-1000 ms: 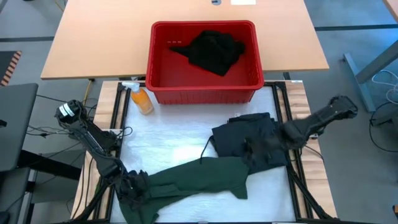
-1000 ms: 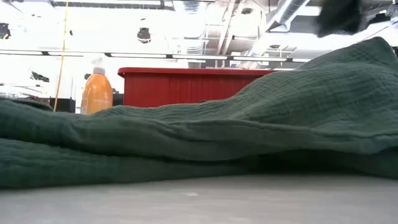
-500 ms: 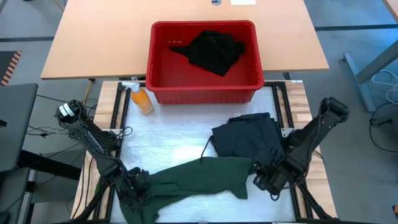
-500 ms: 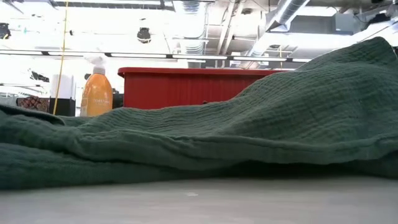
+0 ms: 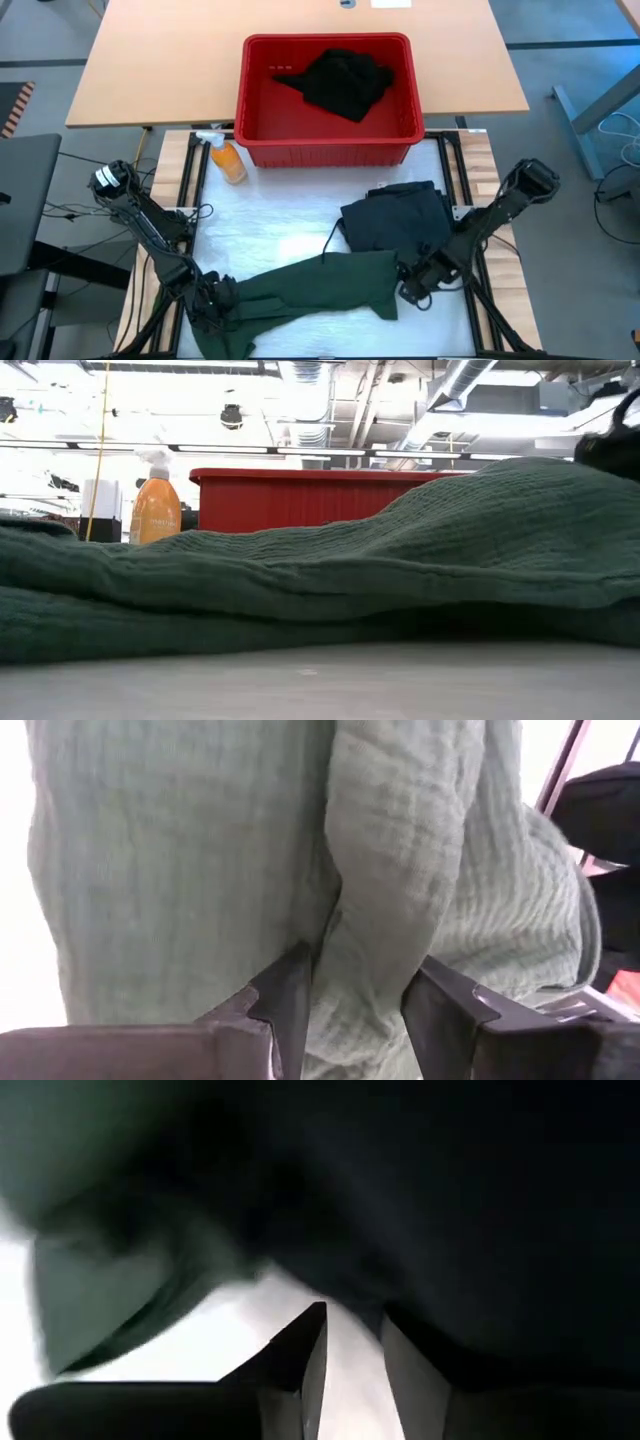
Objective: Fold laundry
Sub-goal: Fold the green shirt
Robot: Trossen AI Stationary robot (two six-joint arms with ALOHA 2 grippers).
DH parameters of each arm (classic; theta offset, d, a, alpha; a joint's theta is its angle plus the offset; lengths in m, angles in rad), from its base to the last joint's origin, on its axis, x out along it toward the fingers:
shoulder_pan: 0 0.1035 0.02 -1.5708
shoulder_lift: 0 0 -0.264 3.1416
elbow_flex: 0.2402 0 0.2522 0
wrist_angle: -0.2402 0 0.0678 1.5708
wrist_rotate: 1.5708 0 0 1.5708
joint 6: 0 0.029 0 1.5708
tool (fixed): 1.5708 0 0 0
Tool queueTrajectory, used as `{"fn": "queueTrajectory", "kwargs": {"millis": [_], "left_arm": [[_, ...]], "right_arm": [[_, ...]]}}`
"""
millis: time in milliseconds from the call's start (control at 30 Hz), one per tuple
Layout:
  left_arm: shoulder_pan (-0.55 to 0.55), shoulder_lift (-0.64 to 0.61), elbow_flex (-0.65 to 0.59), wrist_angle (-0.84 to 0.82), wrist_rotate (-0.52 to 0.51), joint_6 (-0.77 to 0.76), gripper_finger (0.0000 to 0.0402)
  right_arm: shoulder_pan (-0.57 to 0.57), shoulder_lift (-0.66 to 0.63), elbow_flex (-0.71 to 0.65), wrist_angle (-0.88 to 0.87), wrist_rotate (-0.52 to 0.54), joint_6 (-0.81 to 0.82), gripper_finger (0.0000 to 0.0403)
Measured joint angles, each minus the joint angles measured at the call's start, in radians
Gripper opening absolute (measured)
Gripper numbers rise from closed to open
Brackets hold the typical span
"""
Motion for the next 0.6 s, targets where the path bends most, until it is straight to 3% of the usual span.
{"fn": "queueTrajectory", "kwargs": {"millis": [133, 267, 600], "left_arm": [[-0.026, 0.000, 0.000, -0.023, 0.023, -0.085, 0.0133], [-0.061, 0.000, 0.000, -0.028, 0.069, -0.149, 0.0133], [-0.122, 0.000, -0.001, -0.040, 0.101, -0.216, 0.0133]], "right_arm": [[-0.085, -0.003, -0.053, 0.038, 0.096, 0.031, 0.0112], [-0.204, -0.002, -0.057, 0.028, 0.151, -0.046, 0.0105], [-0.499, -0.043, -0.022, 0.012, 0.077, -0.409, 0.0102]]}}
